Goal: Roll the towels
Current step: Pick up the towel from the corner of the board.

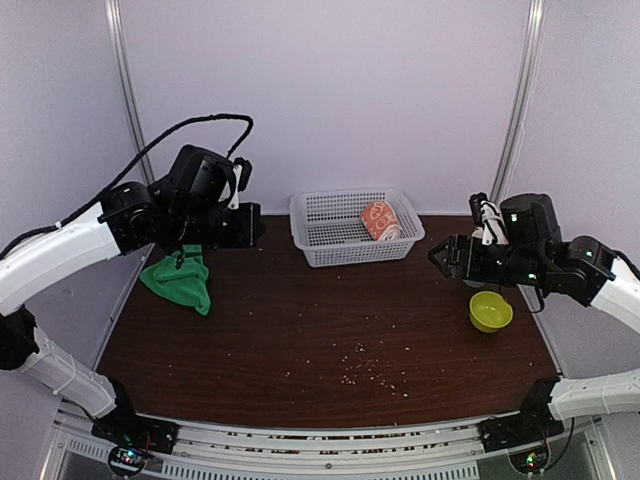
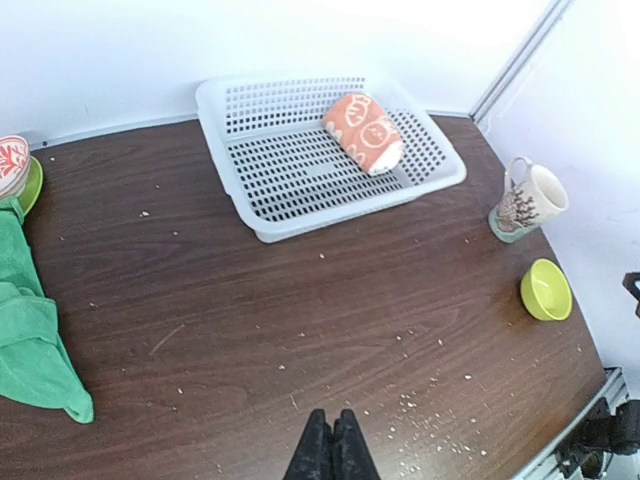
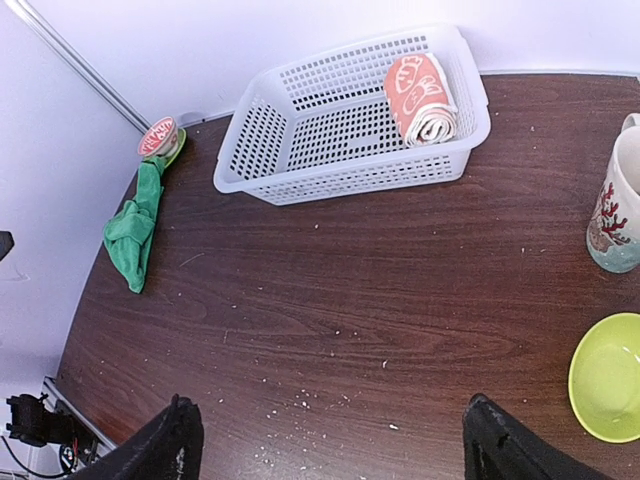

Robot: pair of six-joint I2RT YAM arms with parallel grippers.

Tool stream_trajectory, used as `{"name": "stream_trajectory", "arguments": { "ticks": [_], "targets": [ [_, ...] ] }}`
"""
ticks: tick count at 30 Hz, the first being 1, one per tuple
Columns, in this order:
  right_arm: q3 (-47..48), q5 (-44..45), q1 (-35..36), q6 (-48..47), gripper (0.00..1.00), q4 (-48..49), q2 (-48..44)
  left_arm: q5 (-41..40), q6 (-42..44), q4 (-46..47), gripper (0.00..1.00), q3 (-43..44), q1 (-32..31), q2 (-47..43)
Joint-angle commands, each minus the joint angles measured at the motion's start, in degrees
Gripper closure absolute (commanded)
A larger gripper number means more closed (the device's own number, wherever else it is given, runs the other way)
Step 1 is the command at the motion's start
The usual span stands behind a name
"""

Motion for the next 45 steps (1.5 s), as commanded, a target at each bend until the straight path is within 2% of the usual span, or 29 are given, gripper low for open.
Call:
{"name": "stream_trajectory", "arguments": {
  "ticks": [1, 4, 5, 6, 7, 8, 10, 14, 18, 23, 25, 27, 28, 34, 37, 39, 41, 43, 45],
  "targets": [
    [-1.5, 0.5, 0.4, 0.9, 0.1, -0.9, -2.7, -5.2, -4.9, -5.4, 1.0, -4.8, -0.6, -2.7],
    [-3.8, 0.0, 0.5, 1.5, 0.1, -0.3, -4.0, -8.7, -7.6, -5.0, 1.0, -12.1, 0.6, -6.9],
    [-4.4, 0.1, 0.5, 1.6, 0.1, 0.0, -4.2, -11.2, -8.4, -5.6, 0.8, -13.5, 0.8, -7.6],
    [-5.0, 0.1, 0.5, 1.7, 0.1, 0.0, -4.3, -13.1, -9.0, -6.5, 0.41, -14.7, 1.6, -7.8],
    [-5.4, -0.1, 0.5, 1.7, 0.1, 0.2, -4.1, -14.6, -9.4, -7.3, 0.14, -15.9, 3.1, -7.3],
    [-5.8, -0.3, 0.5, 1.9, 0.1, 0.4, -3.8, -15.2, -9.9, -7.5, 0.04, -17.3, 5.2, -6.6],
    [-6.5, -0.8, 0.5, 2.2, 0.1, 1.3, -3.0, -13.8, -9.8, -5.7, 0.02, -20.3, 11.4, -4.3],
    [-7.3, -1.4, 0.5, 2.6, 0.1, 3.2, -1.0, -14.7, -9.1, -0.4, 0.02, -22.5, 19.0, 3.1],
    [-6.9, -1.9, 0.5, 2.3, 0.1, 3.5, 1.2, -14.8, -7.7, -0.8, 0.06, -16.1, 23.2, 15.4],
    [-5.2, -2.1, 0.5, 1.7, 0.1, 3.6, 2.5, -13.5, -5.5, -2.0, 0.26, -8.1, 24.9, 27.1],
    [-4.6, -2.3, 0.5, 1.5, 0.1, 3.5, 2.7, -13.3, -4.8, -1.9, 0.42, -6.8, 25.2, 29.6],
    [-3.9, -2.3, 0.5, 1.3, 0.1, 3.2, 2.6, -13.4, -4.3, -1.6, 0.56, -6.5, 25.5, 30.6],
    [-3.6, -2.3, 0.5, 1.3, 0.1, 3.1, 2.5, -13.3, -4.1, -1.3, 0.58, -6.8, 25.7, 30.8],
    [-3.2, -1.6, 0.6, 0.6, 0.1, 2.5, 1.7, -12.8, -3.2, -1.1, 0.52, -8.5, 26.7, 31.6],
    [-3.7, -1.6, 0.5, 0.6, 0.1, 2.3, 1.1, -12.6, -3.2, -0.7, 0.55, -10.4, 26.8, 31.5],
    [-4.2, -1.6, 0.5, 0.6, 0.1, 2.3, 0.4, -12.1, -3.2, 0.0, 0.71, -11.8, 26.8, 31.1],
    [-4.5, -1.6, 0.5, 0.8, 0.1, 2.2, -0.3, -11.1, -2.8, 0.8, 0.99, -13.2, 26.8, 30.5],
    [-4.6, -1.5, 0.5, 0.8, 0.1, 1.7, -1.1, -9.4, -2.6, 0.5, 1.0, -13.7, 26.7, 29.2],
    [-4.0, -1.3, 0.5, 0.5, 0.1, 0.9, -2.1, -8.3, -2.3, -0.4, 1.0, -14.2, 24.8, 22.9]
  ]
}}
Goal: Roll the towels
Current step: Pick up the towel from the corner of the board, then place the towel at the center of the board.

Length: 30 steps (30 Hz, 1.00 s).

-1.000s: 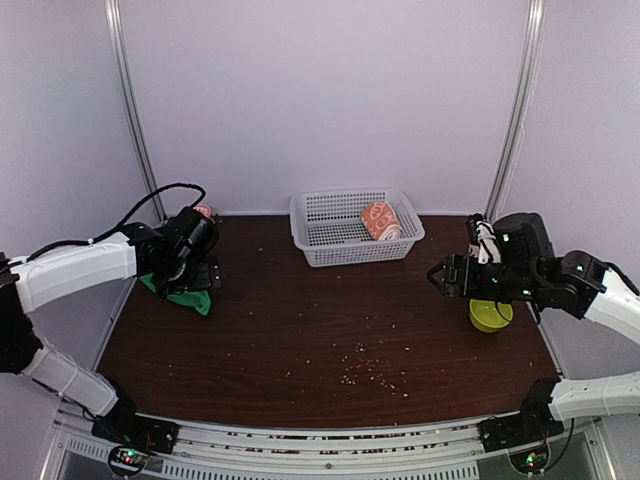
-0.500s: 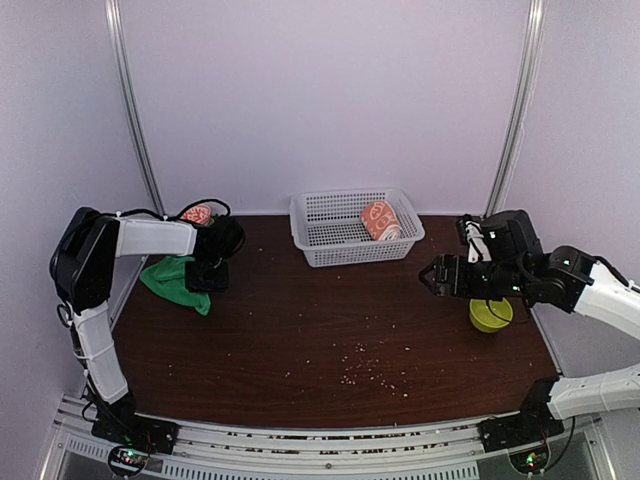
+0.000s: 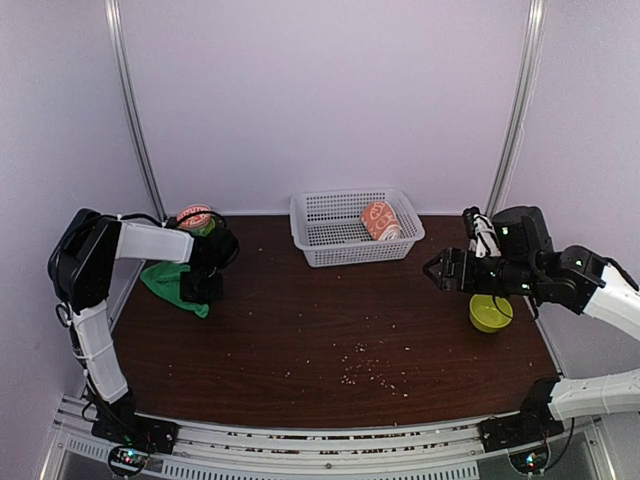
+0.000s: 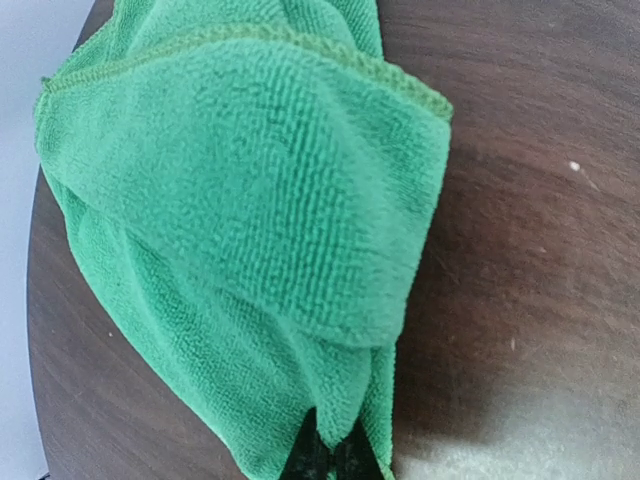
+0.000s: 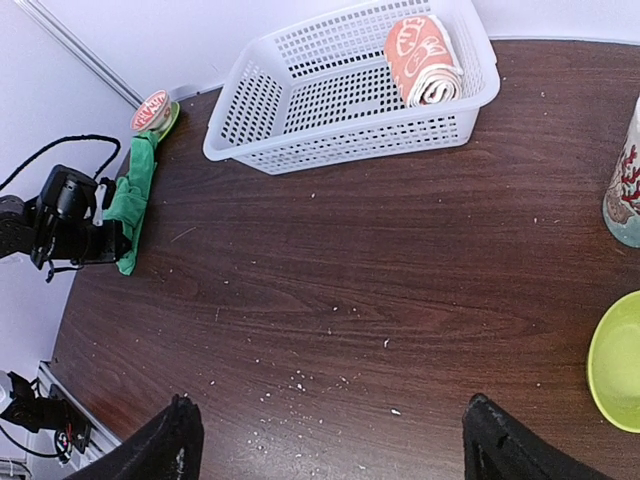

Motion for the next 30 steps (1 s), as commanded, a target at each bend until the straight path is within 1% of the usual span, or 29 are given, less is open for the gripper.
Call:
{"name": "stream_trajectory", "arguments": {
  "ticks": [1, 3, 5, 7, 8, 9, 10, 11, 12, 15, 17, 19, 21, 22, 23, 24, 27, 28, 30],
  "targets": [
    [0.9, 1.1, 0.3, -0.9, 0.1, -1.9, -2.8, 3.8, 1.9, 0.1, 1.0, -1.0, -3.7, -12.0],
    [2.4, 2.1, 0.3, -1.9, 0.1, -3.3, -3.9, 6.4, 5.2, -0.2, 1.0, 1.1, -9.0, -20.6],
    [4.3, 3.6, 0.3, -3.5, 0.1, -5.0, -4.8, 9.5, 8.4, -1.5, 1.0, 7.0, -15.9, -26.2],
    [6.5, 5.0, 0.3, -5.0, 0.1, -6.4, -5.5, 10.2, 10.6, -6.0, 1.0, 15.9, -23.2, -28.2],
    [7.5, 5.7, 0.2, -5.5, 0.1, -7.1, -5.9, 10.6, 11.0, -9.7, 1.0, 20.0, -26.5, -28.2],
    [8.5, 6.0, 0.2, -5.9, 0.1, -7.5, -6.3, 10.7, 10.9, -12.0, 1.0, 23.5, -29.2, -28.2],
    [9.5, 6.3, 0.2, -6.1, 0.1, -7.9, -6.5, 10.9, 10.1, -13.5, 1.0, 25.2, -31.0, -28.3],
    [10.4, 6.4, 0.2, -6.3, 0.1, -8.1, -6.6, 11.6, 9.0, -13.8, 1.0, 24.9, -32.4, -29.0],
    [11.0, 6.5, 0.2, -6.3, 0.1, -8.5, -6.8, 12.7, 7.3, -13.3, 1.0, 22.7, -32.9, -29.9],
    [11.0, 6.3, 0.2, -5.8, 0.1, -8.6, -7.9, 16.2, 2.9, -6.9, 1.0, 7.3, -33.1, -33.8],
    [9.1, 5.5, 0.3, -5.4, 0.1, -8.4, -9.0, 18.5, 0.4, -0.2, 1.0, -3.3, -33.1, -36.0],
    [6.0, 5.2, 0.2, -4.8, 0.1, -8.0, -10.0, 19.4, -2.7, 5.6, 0.84, -12.2, -33.1, -37.1],
    [2.3, 4.2, 0.3, -4.2, 0.1, -7.7, -10.7, 19.0, -5.5, 8.1, 0.54, -18.0, -33.1, -36.7],
    [0.4, 3.6, 0.3, -3.9, 0.1, -7.5, -10.9, 18.7, -6.2, 8.5, 0.41, -19.8, -33.1, -36.4],
    [-1.6, 2.7, 0.3, -3.4, 0.1, -6.9, -11.1, 18.5, -6.9, 8.4, 0.3, -20.8, -33.1, -36.2],
    [-3.6, 1.6, 0.4, -3.0, 0.11, -6.1, -11.2, 18.3, -7.4, 8.2, 0.23, -21.4, -33.1, -36.2],
    [-10.0, -1.1, 1.3, -0.9, 0.12, -2.7, -10.7, 16.5, -8.3, 7.5, 0.11, -22.3, -33.1, -37.5],
    [-12.1, -1.5, 2.2, -0.1, 0.13, -1.2, -10.2, 15.6, -8.4, 7.1, 0.09, -22.3, -33.1, -38.3],
    [-15.3, -1.5, 5.3, 1.6, 0.15, 1.6, -8.4, 13.2, -8.5, 5.4, 0.07, -21.9, -33.1, -39.8]
  ]
}}
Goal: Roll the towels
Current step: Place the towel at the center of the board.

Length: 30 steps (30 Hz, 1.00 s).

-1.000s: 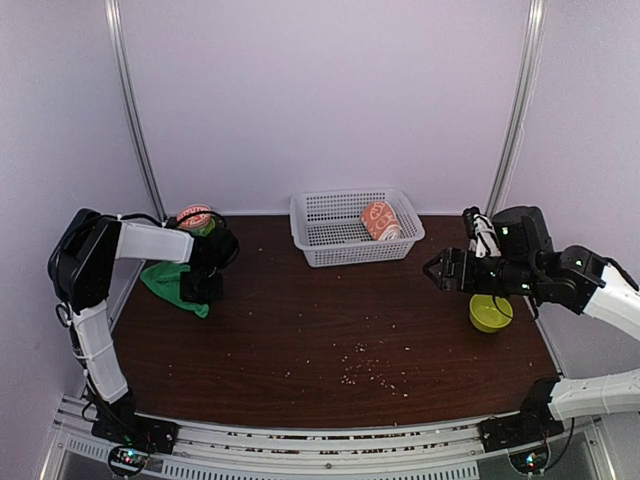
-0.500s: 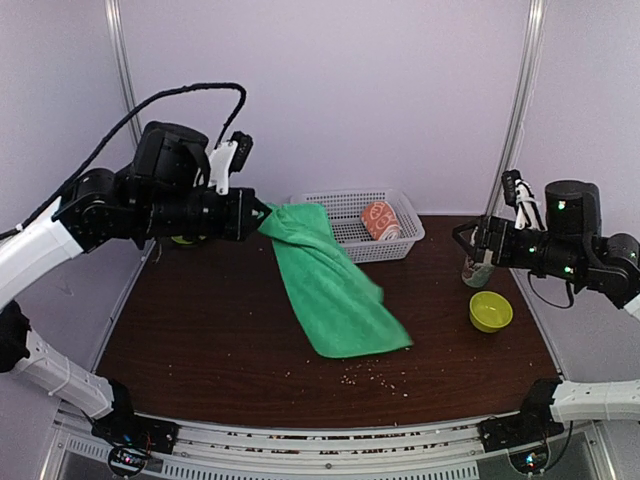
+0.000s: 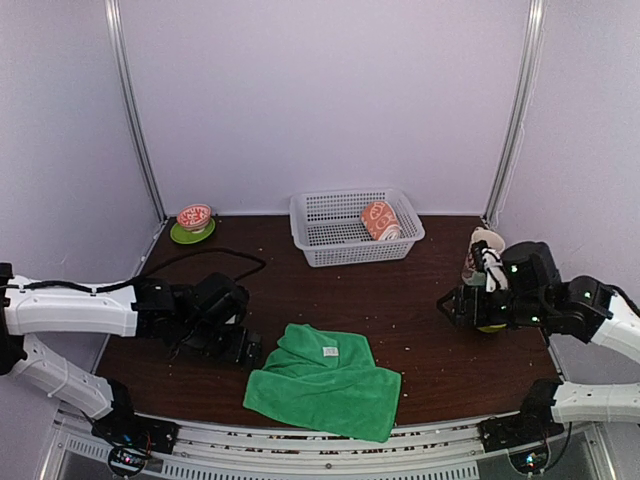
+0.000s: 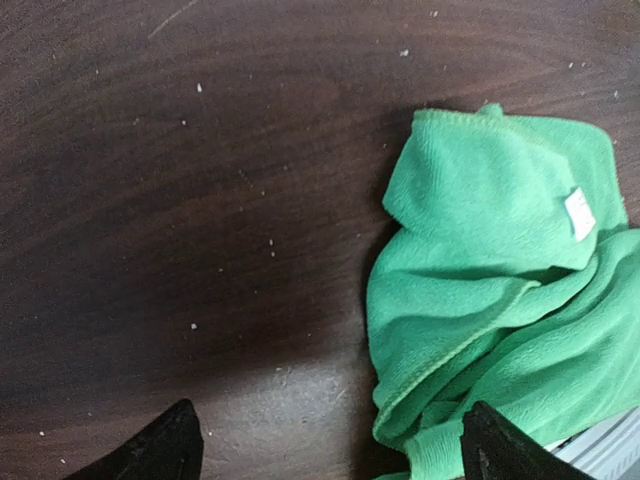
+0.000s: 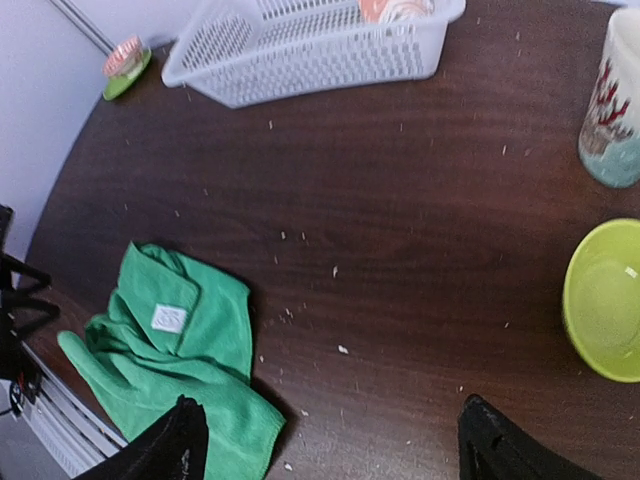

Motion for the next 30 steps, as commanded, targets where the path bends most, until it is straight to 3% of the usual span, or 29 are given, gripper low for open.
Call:
{"name": "stream_trajectory", "arguments": {
  "ticks": [1, 7, 13, 19, 25, 30],
  "targets": [
    [-5.9, -2.3, 5.6, 4.4, 0.16, 7.1, 2.9, -5.5, -2.4, 1.0, 0.07, 1.3, 0.3, -4.7],
    [-7.5, 0.8, 18.1, 9.2, 0.21, 13.1, 12.8, -11.4, -5.1, 0.0, 0.12, -1.4, 0.3, -10.7],
    [-12.1, 2.3, 33.7, 19.4, 0.27, 18.6, 19.4, -8.1, -7.6, 1.2, 0.17, -7.2, 0.1, -16.5],
    [-11.4, 2.5, 40.5, 24.6, 0.32, 21.7, 26.0, -5.0, -12.0, 3.3, 0.2, -13.5, -2.3, -20.1],
    [-5.7, 9.5, 48.7, 25.3, 0.35, 13.7, 29.0, -6.0, -13.9, 3.3, 0.21, -14.0, -4.9, -19.4],
    [2.5, 14.9, 54.0, 23.2, 0.41, 5.1, 37.6, -6.7, -13.8, 3.4, 0.21, -13.3, -5.4, -18.1]
  ]
}}
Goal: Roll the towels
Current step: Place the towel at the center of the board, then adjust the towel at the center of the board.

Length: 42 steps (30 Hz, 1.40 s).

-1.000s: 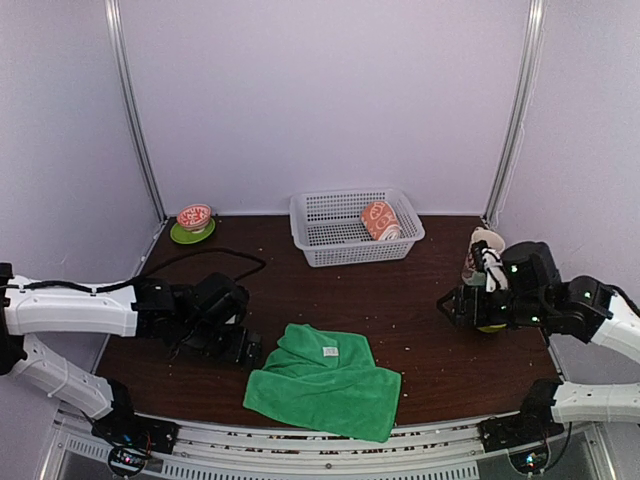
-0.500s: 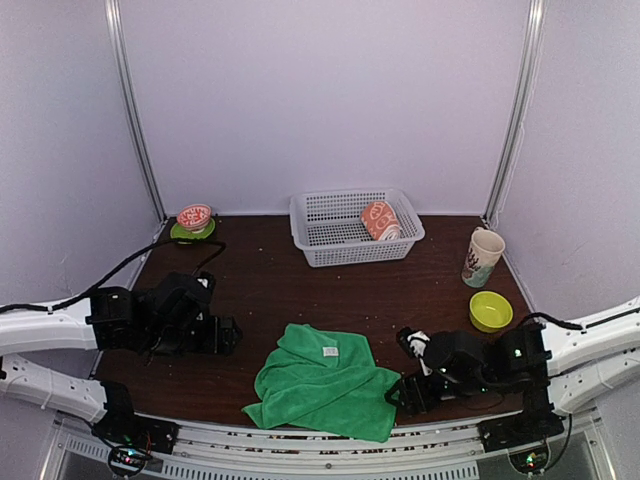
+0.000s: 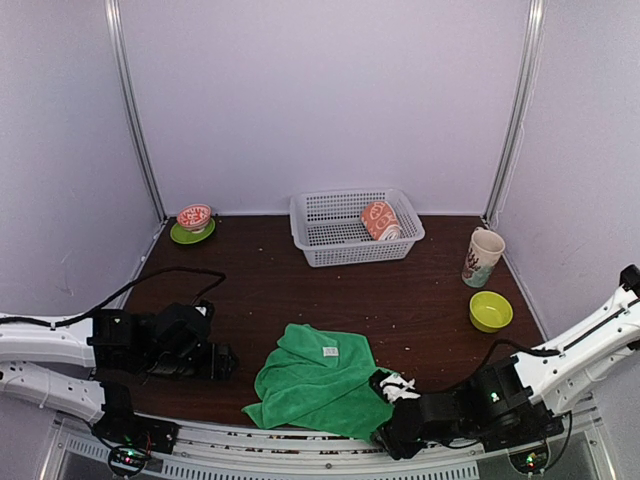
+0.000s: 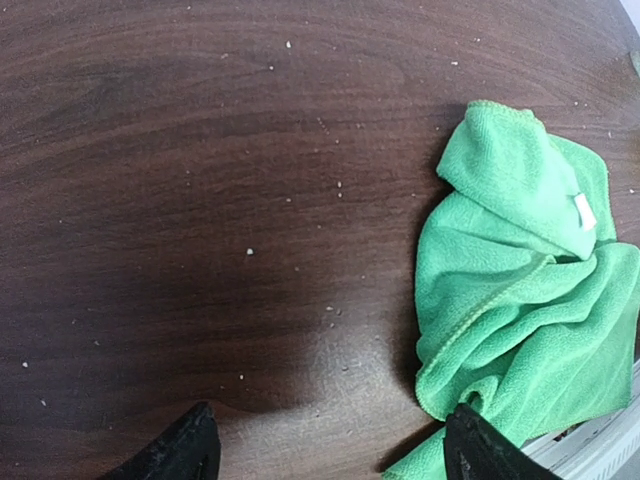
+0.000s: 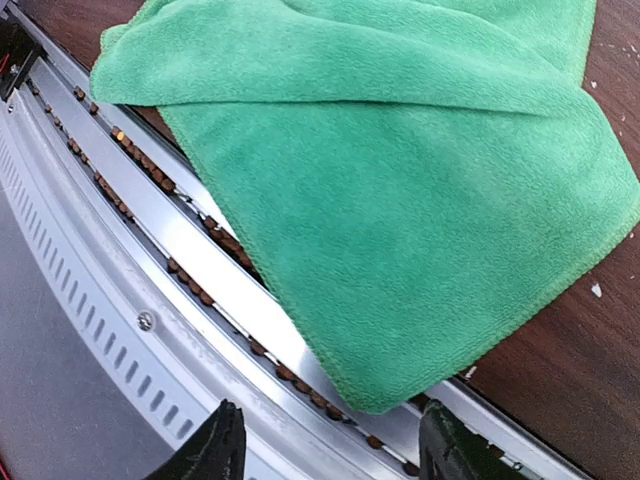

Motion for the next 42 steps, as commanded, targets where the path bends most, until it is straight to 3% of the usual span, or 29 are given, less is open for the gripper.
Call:
{"name": "stream_trajectory", "arguments": {
  "ticks": [1, 6, 19, 21, 24, 28, 34, 38, 42],
  "targets": [
    [7.4, 7.6, 3.6, -1.5, 0.42, -8.4, 7.4, -0.8, -0.8, 2.1, 0.21, 1.1, -0.4, 1.1],
    [10.6, 7.6, 4.2, -0.9, 0.48, -10.7, 13.6, -0.9, -1.4, 2.1, 0.22, 0.9, -1.0, 0.9],
    [9.6, 5.5, 3.5, 0.6, 0.62, -12.8, 16.8, -2.1, -1.7, 2.1, 0.22, 0.4, -1.2, 1.0],
    [8.7, 5.3, 2.8, 0.4, 0.72, -11.9, 16.3, -2.2, -1.8, 2.0, 0.22, 0.6, -1.2, 1.1],
    [6.6, 6.4, 0.3, -0.7, 1.0, -11.6, 12.4, -3.1, -1.8, 0.1, 0.22, 1.8, -1.2, 1.1],
    [6.8, 9.6, -4.9, -4.8, 1.0, -13.3, -1.0, -6.4, -0.9, -3.9, 0.22, 4.8, -1.2, 0.3],
    [15.2, 12.2, -16.7, -13.6, 1.0, -19.8, -16.4, -16.5, 6.7, -6.1, 0.2, 13.1, -1.1, -2.3],
    [20.1, 11.5, -24.1, -18.3, 1.0, -19.5, -19.5, -18.8, 17.4, 2.7, 0.17, 16.2, -1.1, -2.3],
    [22.2, 10.2, -26.0, -20.7, 1.0, -18.2, -19.3, -11.8, 29.1, 15.3, 0.12, 17.5, -1.1, -0.5]
  ]
}}
